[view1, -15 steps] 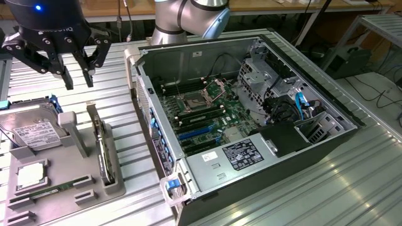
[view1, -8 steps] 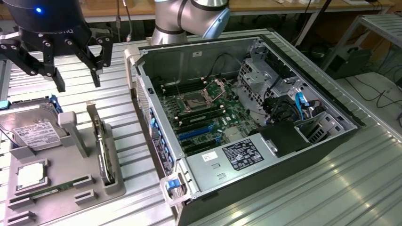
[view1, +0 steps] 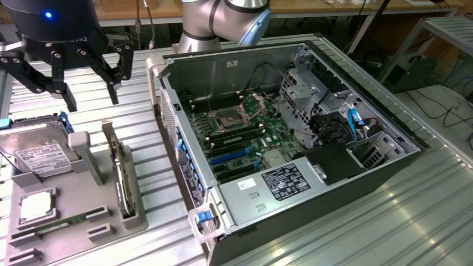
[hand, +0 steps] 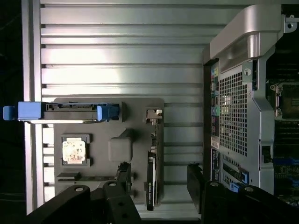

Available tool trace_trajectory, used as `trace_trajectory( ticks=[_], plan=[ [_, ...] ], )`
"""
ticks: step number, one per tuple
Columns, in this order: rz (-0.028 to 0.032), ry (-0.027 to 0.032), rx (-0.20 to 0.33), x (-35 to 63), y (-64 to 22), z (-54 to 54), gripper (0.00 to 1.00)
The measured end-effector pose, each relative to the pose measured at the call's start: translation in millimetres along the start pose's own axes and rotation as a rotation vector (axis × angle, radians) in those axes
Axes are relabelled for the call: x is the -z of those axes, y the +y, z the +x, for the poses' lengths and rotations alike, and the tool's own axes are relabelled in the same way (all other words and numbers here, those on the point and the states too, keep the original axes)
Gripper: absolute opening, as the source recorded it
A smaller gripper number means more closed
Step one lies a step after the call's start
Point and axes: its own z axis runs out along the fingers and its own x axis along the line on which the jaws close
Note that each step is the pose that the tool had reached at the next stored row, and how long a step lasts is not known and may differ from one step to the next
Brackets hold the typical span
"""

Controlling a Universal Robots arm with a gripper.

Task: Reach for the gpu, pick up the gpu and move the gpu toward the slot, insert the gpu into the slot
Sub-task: 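Pick up the gpu and move the gpu toward the slot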

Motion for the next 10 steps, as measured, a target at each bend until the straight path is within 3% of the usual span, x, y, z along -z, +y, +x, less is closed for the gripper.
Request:
trace_trajectory(
  ticks=[10],
  plan=[
    [-0.0006, 0.0001, 0.002, 0.1, -2.7, 0.0, 0.60]
  ],
)
